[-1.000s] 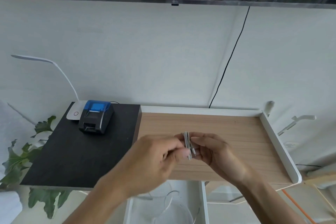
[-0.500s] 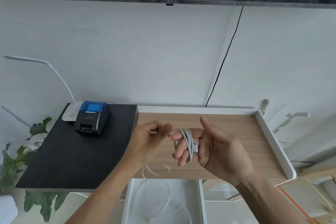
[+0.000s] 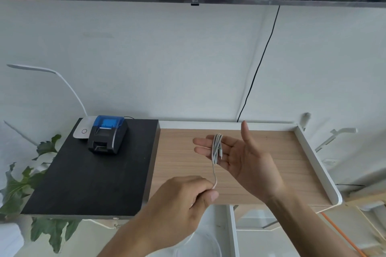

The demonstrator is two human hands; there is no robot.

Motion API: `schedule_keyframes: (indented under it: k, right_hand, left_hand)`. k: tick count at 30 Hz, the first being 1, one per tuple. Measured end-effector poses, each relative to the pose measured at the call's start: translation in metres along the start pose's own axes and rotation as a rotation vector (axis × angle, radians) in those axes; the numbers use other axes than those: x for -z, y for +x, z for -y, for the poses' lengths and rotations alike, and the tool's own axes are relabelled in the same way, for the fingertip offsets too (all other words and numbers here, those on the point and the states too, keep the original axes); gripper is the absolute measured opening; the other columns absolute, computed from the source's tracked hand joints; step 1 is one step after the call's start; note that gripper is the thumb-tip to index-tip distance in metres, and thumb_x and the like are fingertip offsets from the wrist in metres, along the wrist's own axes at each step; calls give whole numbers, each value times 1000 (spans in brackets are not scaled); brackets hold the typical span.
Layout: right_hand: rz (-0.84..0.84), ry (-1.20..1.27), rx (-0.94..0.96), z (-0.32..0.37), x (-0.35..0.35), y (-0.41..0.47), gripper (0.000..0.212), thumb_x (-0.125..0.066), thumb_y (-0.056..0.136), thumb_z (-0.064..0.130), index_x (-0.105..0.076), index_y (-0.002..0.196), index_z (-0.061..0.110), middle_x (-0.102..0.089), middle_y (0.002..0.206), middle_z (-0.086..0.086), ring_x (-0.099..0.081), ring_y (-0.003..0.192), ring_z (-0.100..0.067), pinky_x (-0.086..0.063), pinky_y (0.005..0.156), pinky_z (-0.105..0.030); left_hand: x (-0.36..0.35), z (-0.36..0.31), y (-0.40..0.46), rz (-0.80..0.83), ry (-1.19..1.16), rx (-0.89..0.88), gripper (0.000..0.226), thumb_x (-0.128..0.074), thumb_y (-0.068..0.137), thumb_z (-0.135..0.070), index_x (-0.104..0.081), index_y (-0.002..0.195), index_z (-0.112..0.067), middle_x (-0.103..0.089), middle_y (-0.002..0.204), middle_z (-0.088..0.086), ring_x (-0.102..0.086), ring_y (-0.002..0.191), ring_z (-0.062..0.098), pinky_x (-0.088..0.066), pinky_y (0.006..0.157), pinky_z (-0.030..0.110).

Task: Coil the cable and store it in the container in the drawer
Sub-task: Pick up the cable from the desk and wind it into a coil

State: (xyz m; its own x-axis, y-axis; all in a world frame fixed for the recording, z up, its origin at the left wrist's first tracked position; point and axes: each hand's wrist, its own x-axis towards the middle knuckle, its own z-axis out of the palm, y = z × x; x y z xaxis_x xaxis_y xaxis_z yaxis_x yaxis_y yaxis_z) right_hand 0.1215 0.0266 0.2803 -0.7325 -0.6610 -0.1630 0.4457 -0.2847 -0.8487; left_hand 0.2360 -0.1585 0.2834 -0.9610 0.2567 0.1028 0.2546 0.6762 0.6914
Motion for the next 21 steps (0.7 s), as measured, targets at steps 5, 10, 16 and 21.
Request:
schedule_keyframes:
  k: [5,10,16,21]
  right_hand:
    - [-16,-373,-100,-6,-7,-6,100,-19,90,82,-61,142,8,-80,125,-14,-75,116,-26,-46,108,-40]
    - [162,-434,-90,-5,-13,-18,111,-25,85,93,-65,134,2,-80,112,-24,-68,83,-31,-48,98,-42]
    - [263,-242,-70,5,-20,-19,115,-22,89,86,-62,130,-14,-76,87,-20,-54,75,-38,-46,85,-45]
    - [284,88,-18,10,-20,-22,116,-26,92,80,-51,138,-24,-76,101,-26,-70,78,-34,-34,107,-60]
  left_hand:
    - [48,-16,10,-172,199,-134,28,-60,103,-48,-72,87,-29,-58,68,-28,-60,65,-2,-46,59,13]
    - [67,6,39,-300,104,-86,30,-66,97,-55,-80,89,-29,-66,63,-17,-54,52,5,-38,53,15]
    - [46,40,53,-332,-275,66,30,-70,86,-54,-83,91,-27,-82,84,-14,-78,79,14,-63,74,36]
    - [-4,65,40,-324,-301,202,52,-57,93,-68,-78,84,-21,-74,73,3,-64,64,23,-53,62,36]
